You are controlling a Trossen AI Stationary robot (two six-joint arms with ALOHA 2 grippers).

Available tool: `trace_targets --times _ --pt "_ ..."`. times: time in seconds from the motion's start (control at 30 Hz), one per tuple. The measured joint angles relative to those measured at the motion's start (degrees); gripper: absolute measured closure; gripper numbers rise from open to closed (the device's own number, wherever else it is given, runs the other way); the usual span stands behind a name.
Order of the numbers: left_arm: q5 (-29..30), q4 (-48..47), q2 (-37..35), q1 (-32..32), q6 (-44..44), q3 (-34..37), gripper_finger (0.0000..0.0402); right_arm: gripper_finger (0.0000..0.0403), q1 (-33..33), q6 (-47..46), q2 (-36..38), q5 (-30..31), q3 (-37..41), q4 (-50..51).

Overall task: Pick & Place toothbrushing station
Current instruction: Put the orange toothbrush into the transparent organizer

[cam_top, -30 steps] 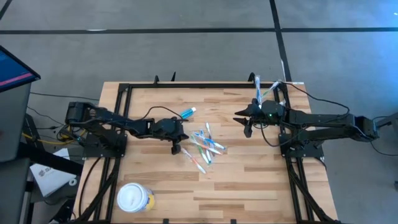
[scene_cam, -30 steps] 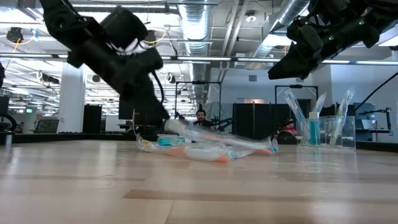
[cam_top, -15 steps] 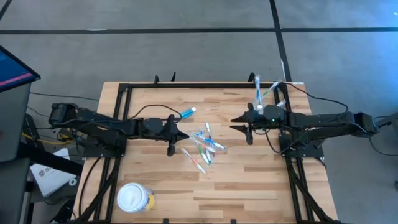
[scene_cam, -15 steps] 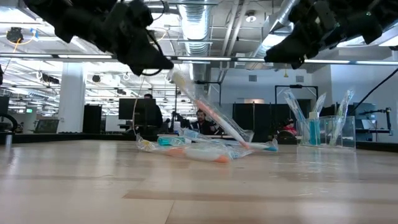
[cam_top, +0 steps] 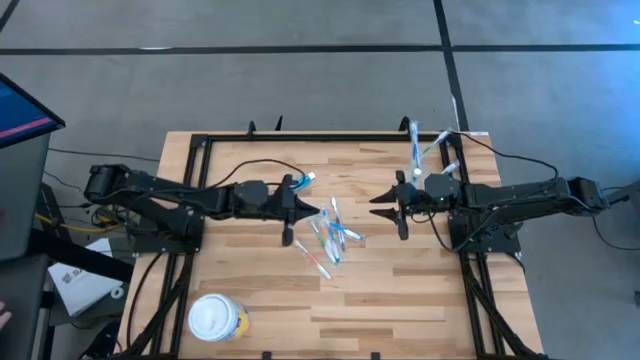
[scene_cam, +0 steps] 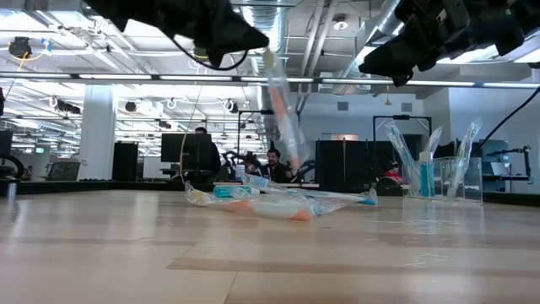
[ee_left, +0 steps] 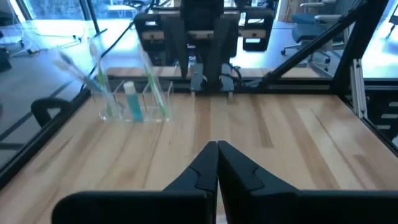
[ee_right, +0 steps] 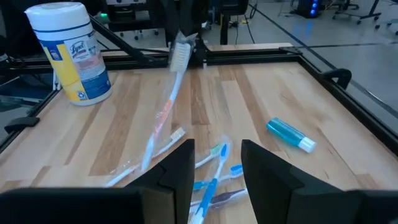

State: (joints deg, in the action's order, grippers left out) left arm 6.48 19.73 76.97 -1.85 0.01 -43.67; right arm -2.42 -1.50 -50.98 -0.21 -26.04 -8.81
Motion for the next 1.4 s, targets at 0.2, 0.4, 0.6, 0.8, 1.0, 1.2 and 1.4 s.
trace_targets --times 0.2,0.4,0.6,0.8,1.0,1.2,1.4 --pt "0.1 -0.3 5.8 0.0 2.7 -6.0 0.0401 0.0281 0.2 0.0 0.0 0.0 0.0 -0.2" --pt "1.6 -0.2 10.9 0.2 4.9 -12.5 0.0401 0.0281 0.2 -0.4 -0.7 0.0 0.0 -0.5" --pt "1.6 -0.2 13.8 0.3 7.5 -17.3 0.0401 0.0281 0.2 -0.5 -5.0 0.0 0.1 -2.1" --pt "2.7 -0.9 14.8 0.3 8.8 -18.3 0.0401 0.0281 0.2 -0.5 -8.3 -2.2 -0.1 -7.7" --pt "2.9 -1.3 14.8 0.3 8.8 -18.3 0.0401 0.0281 0.2 -1.7 -8.3 -6.0 -2.0 -7.7" --pt "3.4 -1.3 14.8 0.3 8.8 -18.3 0.0401 0.0280 0.2 -3.1 -8.4 -6.1 -2.7 -7.5" --pt "4.1 -1.2 14.8 0.3 8.8 -18.3 0.0401 0.0280 0.7 -4.0 -11.5 -6.0 -2.8 -11.2"
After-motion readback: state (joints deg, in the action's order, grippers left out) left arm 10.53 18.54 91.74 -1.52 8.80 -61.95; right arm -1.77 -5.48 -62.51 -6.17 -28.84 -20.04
